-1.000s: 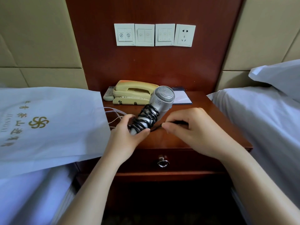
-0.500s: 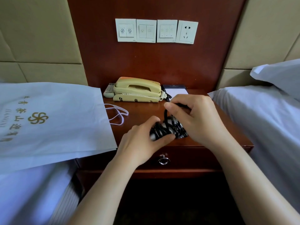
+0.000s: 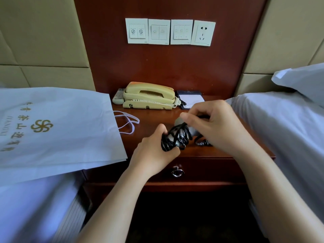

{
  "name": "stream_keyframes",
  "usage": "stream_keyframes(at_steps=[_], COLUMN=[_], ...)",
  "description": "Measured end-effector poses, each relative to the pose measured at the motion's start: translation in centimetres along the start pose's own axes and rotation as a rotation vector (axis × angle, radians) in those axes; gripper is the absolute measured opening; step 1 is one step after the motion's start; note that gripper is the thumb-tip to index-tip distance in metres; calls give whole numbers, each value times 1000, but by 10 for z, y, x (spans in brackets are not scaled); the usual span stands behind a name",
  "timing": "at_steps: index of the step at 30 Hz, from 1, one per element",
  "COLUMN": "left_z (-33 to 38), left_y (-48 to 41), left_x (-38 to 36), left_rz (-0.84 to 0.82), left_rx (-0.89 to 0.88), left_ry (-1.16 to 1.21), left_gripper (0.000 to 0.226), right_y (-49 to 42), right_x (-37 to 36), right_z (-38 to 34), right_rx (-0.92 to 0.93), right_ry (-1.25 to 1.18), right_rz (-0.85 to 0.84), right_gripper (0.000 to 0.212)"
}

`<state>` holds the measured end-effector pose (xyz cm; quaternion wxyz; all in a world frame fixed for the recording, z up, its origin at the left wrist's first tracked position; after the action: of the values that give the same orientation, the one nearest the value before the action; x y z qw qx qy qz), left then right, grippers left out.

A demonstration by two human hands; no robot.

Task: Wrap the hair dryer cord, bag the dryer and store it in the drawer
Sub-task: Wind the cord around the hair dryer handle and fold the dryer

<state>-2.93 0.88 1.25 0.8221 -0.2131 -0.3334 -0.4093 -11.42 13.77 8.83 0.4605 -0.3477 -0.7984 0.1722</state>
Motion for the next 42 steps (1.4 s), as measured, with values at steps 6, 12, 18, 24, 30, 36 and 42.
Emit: stream_keyframes(at_steps=[6,12,18,24,30,36,42], left_z=[-1,-5,-5,1,0,5,-4], left_y=[1,4,10,16,15,14,6], left_x=[1,9,16,10,12,11,19], left_rz=[85,134,90,-129,-265,-353,-264], left_rx=[-66,-134,-181,-270,-320,-147,17], left_ry=[64,-48,-114,-7,272,788,982], left_gripper=[45,40,44,38,38,39,59], right_y=[3,9,8,13,23,19,22], right_x=[38,38,36,49,42,16,0], right_z=[30,50,58,68,82,92,85], right_rx=[-81,-112,-92,-157,-367,-528,-312], right_ry=[40,221,347,-89,-514,-383,-203], right_rz=[-90,-33,242,108,-88,-34,-212], right_gripper=[26,42,46,44,41,41,40])
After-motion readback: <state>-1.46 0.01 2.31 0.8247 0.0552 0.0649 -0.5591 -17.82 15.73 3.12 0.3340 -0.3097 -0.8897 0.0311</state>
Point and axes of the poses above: each hand's wrist, its own y-axis away from the middle knuckle, its own x-axis out of the back of the hand, z = x × y, the point moved 1 cm from there along -y, towards the middle knuckle, and after that the axes turned 6 degrees about x, right-handed, at the moved point
